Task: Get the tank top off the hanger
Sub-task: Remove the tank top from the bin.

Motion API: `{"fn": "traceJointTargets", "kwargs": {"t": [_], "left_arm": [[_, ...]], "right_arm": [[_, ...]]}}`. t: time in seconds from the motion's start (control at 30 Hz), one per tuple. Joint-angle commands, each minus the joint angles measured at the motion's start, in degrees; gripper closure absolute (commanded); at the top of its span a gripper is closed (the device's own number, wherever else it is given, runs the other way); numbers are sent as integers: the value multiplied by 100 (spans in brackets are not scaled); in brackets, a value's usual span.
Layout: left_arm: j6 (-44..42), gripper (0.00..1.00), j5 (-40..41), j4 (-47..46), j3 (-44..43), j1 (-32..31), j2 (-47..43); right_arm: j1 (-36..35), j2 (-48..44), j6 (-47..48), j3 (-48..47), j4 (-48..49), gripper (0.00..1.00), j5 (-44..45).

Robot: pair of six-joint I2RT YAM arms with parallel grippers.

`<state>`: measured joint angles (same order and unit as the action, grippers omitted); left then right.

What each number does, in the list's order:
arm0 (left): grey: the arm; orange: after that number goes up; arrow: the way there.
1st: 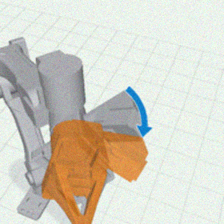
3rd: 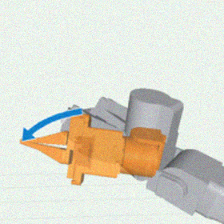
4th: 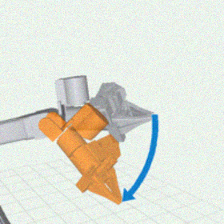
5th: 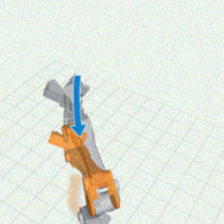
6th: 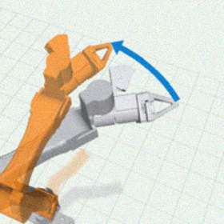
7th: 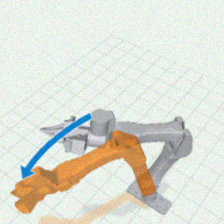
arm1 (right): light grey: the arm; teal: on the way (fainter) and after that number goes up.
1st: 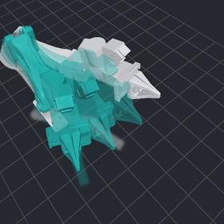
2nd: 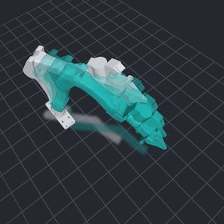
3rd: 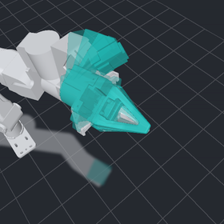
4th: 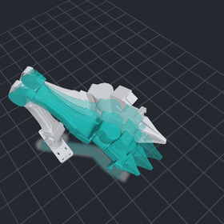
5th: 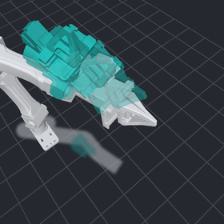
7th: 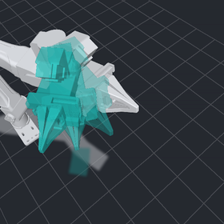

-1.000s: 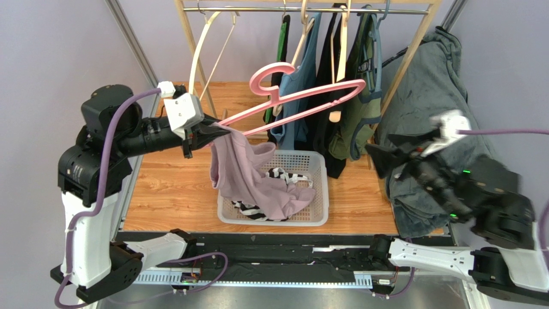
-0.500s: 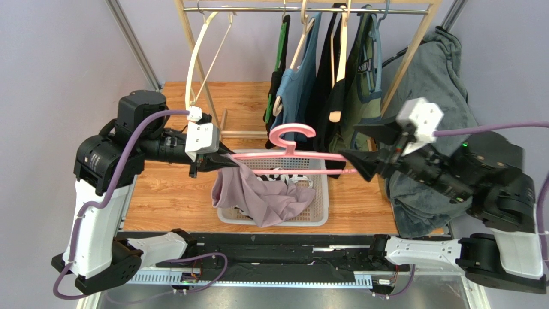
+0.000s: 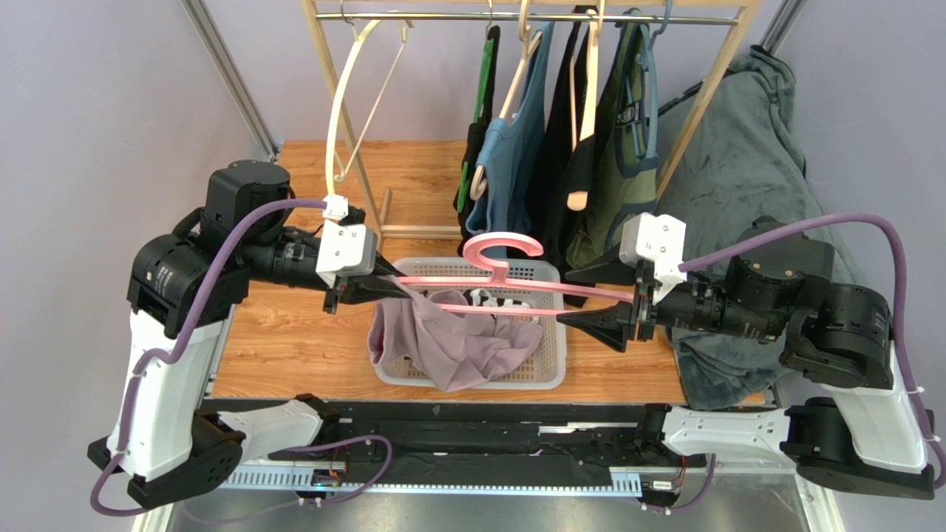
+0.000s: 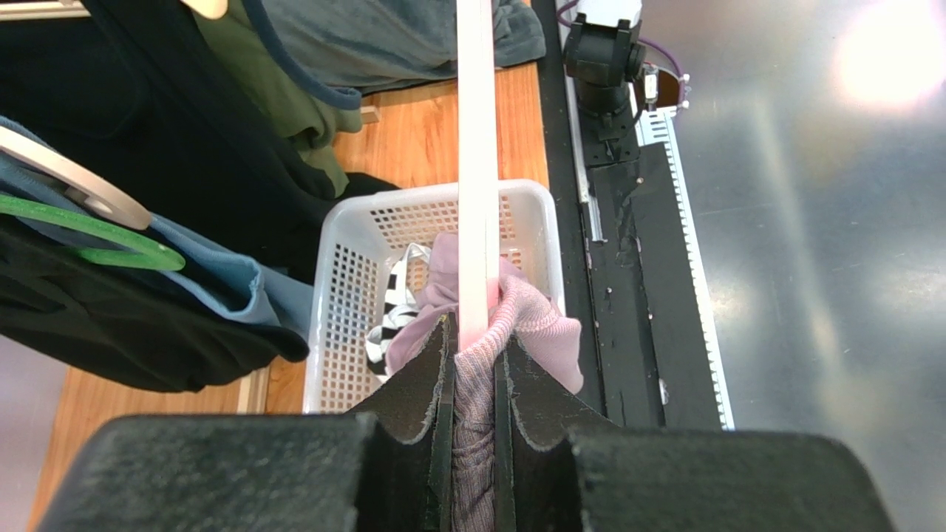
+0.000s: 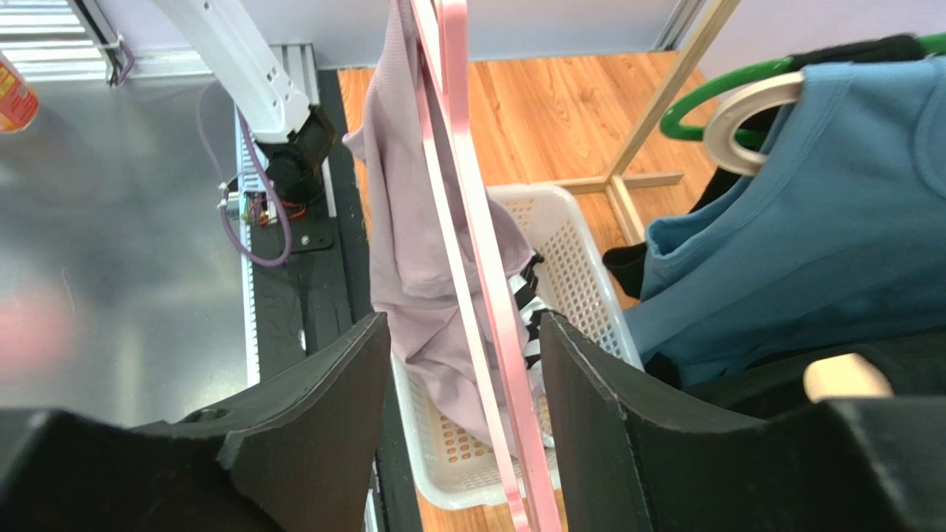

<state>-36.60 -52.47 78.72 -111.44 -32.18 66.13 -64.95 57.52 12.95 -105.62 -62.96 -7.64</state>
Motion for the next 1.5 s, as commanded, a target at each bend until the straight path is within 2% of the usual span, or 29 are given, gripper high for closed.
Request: {"fn": "traceJointTargets", "kwargs": {"t": [0.0, 0.17, 0.23, 0.27, 0.3, 0.4, 0.43, 0.47, 0.5, 0.6, 0.8, 1.07, 1.13, 1.17, 1.23, 1.27, 1.33, 1.4, 1.47], "left_arm": [[-111, 100, -352, 82, -229, -34, -135], [-207, 100, -554, 662, -554, -51, 84], [-260, 100, -545, 654, -493, -60, 32], [-260, 100, -528, 601, -441, -60, -3], [-225, 100, -510, 505, -310, -60, -56], [-41, 99, -396, 74, -54, -60, -249], [-5, 96, -352, -48, -36, -60, -258], [82, 87, -256, -110, -45, -60, -250], [161, 56, -177, -198, -45, -60, -250], [320, 7, 166, -480, -114, -51, -232], [636, 6, 1044, -1111, -247, -60, -179], [1436, 5, 2864, -2123, 237, -51, -381], [1567, 7, 2892, -2159, 210, -51, -416], [1612, 11, 2848, -2159, 175, -60, -434], [1787, 24, 2594, -2089, 149, -60, -425], [1866, 37, 2471, -2080, 218, -51, -425], [1989, 44, 2040, -2062, 411, -60, -443], [2016, 43, 1829, -2114, 815, -121, -443], [2008, 36, 1784, -2220, 1183, -174, -452]], "right_arm": [[17, -4, 41, 244, 99, 44, -194], [8, 14, -3, 288, 161, 50, -194], [8, 31, -47, 262, 170, 58, -177], [8, 32, -64, 218, 161, 63, -150], [0, 40, -82, 200, 144, 76, -150], [8, 49, -144, 156, 126, 100, -54], [8, 23, -170, 165, 143, 100, 86], [8, -3, -187, 191, 196, 100, 174], [8, -73, -196, 235, 231, 100, 262], [8, -214, -161, 270, 345, 100, 657], [0, -478, -91, 262, 381, 100, 1326], [8, -926, -293, 376, 12, 100, 1625], [8, -1005, -311, 393, 12, 100, 1765], [8, -1066, -319, 411, 12, 100, 1827], [8, -1120, -319, 490, 116, 100, 1845], [8, -1137, -319, 551, 135, 100, 1854], [8, -1111, -354, 543, 126, 100, 1819], [8, -1093, -363, 543, 135, 100, 1792], [8, -1102, -398, 552, 214, 100, 1775]]}}
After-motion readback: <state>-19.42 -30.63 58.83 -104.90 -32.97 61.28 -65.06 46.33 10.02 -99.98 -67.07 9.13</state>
